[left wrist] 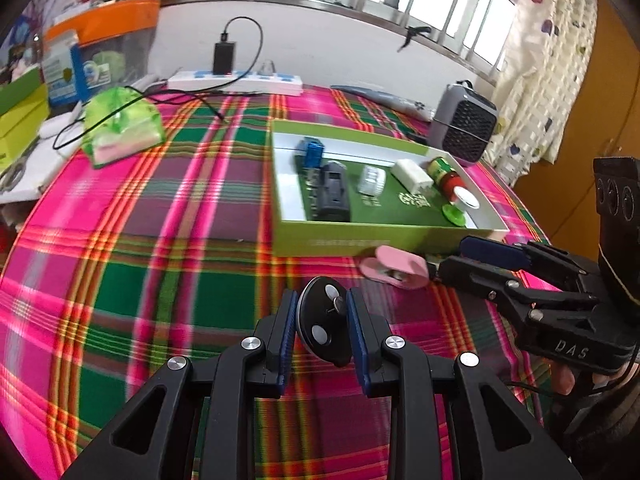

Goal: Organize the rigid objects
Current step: 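Close the right tool on the pink eraser while the left tool holds the black disc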

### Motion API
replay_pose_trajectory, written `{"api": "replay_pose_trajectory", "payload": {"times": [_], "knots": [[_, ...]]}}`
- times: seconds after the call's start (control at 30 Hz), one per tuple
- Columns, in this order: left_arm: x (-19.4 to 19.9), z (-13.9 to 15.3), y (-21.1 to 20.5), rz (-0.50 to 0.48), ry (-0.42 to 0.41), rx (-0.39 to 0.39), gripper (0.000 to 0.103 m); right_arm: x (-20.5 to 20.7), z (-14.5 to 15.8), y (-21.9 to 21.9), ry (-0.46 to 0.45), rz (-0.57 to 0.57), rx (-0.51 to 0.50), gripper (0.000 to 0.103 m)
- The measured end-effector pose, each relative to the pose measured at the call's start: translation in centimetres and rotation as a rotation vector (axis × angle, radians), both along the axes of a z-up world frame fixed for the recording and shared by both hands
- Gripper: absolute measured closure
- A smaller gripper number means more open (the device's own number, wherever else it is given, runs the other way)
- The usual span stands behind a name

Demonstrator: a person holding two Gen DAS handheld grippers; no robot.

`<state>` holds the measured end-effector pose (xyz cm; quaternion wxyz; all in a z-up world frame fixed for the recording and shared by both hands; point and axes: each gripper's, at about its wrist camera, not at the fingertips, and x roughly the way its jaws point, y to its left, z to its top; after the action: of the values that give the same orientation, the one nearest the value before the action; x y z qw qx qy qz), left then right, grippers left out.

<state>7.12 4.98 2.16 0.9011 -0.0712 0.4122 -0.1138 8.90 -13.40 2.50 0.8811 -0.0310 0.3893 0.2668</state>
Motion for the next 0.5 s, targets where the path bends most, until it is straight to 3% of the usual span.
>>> {"api": "replay_pose_trajectory", "payload": {"times": [0.17, 0.5], "knots": [[0.1, -0.2, 0.9, 0.009, 0.005, -0.008, 0.079, 0.2, -0.4, 2.5, -0.021, 0.077, -0.057, 0.056], [0.2, -0.3, 1.9, 0.011, 0.007, -0.028, 0.079, 1.2, -1.9, 4.5, 0.022, 0.124, -0.114, 0.056]]}}
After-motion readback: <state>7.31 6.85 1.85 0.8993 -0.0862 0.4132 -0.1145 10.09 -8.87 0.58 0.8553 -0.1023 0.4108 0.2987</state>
